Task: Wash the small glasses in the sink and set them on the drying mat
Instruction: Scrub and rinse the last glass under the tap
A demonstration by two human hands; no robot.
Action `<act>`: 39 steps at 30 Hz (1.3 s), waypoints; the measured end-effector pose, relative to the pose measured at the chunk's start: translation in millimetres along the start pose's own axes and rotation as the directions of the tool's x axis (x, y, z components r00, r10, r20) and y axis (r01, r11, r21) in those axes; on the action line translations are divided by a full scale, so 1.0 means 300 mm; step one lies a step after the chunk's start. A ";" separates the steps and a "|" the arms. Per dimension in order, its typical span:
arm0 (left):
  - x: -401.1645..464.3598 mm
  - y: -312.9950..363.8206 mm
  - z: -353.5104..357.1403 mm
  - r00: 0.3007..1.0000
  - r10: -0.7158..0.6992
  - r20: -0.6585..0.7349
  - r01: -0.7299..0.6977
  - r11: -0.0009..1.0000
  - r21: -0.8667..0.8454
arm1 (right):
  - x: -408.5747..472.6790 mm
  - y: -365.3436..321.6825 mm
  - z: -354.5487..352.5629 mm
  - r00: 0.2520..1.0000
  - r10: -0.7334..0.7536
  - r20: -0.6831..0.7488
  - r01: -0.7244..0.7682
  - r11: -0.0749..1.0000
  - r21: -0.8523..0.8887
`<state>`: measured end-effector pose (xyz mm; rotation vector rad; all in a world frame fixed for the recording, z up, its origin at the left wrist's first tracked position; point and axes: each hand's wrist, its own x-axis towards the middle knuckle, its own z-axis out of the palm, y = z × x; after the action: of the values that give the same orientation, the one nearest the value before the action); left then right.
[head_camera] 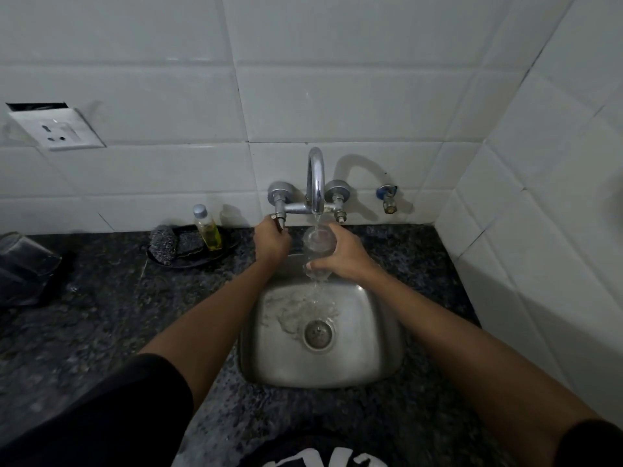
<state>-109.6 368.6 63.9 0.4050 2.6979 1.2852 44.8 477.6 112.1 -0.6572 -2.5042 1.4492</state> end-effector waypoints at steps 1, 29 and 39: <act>-0.002 0.005 -0.002 1.000 0.017 0.017 -0.018 0.998 0.058 | 0.001 0.001 0.000 1.000 -0.004 -0.004 0.004 1.000 -0.003; -0.201 -0.066 -0.162 0.972 0.224 0.072 -0.235 0.926 0.296 | 0.004 0.013 0.052 0.979 -0.089 -0.181 0.086 0.996 -0.024; -0.243 -0.063 -0.174 0.980 0.178 0.090 -0.197 0.936 0.293 | -0.047 0.015 0.054 0.942 -0.142 -0.304 0.144 0.989 -0.015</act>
<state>-55.1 297.0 82.0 0.7389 2.8633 0.8773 52.8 460.6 101.0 -0.6282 -2.2561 1.2030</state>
